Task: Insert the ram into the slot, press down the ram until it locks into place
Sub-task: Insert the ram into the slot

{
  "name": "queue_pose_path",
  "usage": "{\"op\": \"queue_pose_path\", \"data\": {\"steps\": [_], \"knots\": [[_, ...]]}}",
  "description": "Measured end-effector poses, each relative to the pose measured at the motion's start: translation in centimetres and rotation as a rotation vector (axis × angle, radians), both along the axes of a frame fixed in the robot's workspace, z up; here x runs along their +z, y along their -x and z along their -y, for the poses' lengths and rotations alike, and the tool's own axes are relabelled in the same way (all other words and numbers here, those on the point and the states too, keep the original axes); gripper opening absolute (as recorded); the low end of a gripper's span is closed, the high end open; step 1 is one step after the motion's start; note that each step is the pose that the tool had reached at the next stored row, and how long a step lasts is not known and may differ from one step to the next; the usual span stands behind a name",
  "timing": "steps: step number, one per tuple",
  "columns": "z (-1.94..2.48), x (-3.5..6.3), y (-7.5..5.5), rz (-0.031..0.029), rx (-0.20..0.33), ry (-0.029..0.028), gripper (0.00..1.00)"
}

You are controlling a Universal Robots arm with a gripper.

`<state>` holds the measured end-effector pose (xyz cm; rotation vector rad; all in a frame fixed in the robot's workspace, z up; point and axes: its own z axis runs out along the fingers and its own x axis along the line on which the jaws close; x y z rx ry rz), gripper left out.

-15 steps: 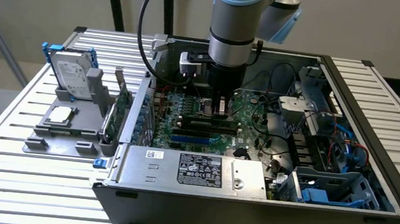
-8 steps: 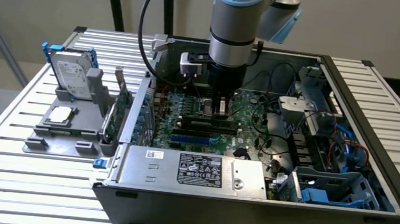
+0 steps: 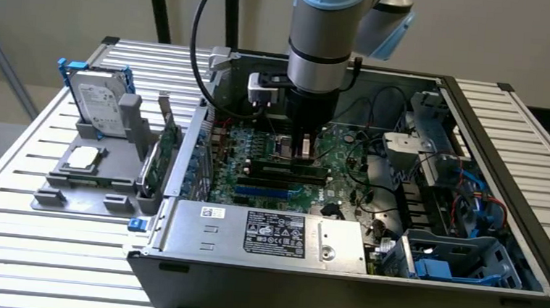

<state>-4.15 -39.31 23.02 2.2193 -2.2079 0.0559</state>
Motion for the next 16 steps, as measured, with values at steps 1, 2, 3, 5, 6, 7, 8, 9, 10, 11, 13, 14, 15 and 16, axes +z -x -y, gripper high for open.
{"op": "queue_pose_path", "data": {"steps": [1, 2, 3, 5, 6, 7, 8, 9, 10, 11, 13, 14, 15, 16], "knots": [[0.00, -0.01, 0.00, 0.0000, 0.000, -0.0001, 0.13], [0.00, -0.02, 0.00, 0.0001, 0.000, -0.0002, 0.13], [0.00, -0.02, 0.00, 0.0001, 0.000, -0.0003, 0.13], [0.00, -0.02, 0.00, 0.0001, 0.000, -0.0002, 0.13], [0.00, -0.02, 0.00, 0.0001, -0.001, -0.0003, 0.13], [0.00, -0.02, 0.00, 0.0001, -0.001, -0.0003, 0.13], [-0.01, 0.00, 0.00, 0.0002, -0.002, -0.0006, 0.13], [-0.01, 0.01, 0.00, 0.0004, -0.003, -0.0010, 0.13], [-0.01, 0.06, 0.00, 0.0002, -0.003, -0.0006, 0.13], [-0.01, 0.09, 0.00, 0.0002, -0.004, -0.0004, 0.13], [0.00, 0.10, 0.00, 0.0000, -0.004, -0.0001, 0.13], [0.00, 0.10, 0.00, -0.0001, -0.005, -0.0001, 0.13], [0.00, 0.10, 0.00, -0.0002, -0.005, 0.0003, 0.13], [0.00, 0.10, 0.00, -0.0003, -0.006, 0.0009, 0.13]]}}
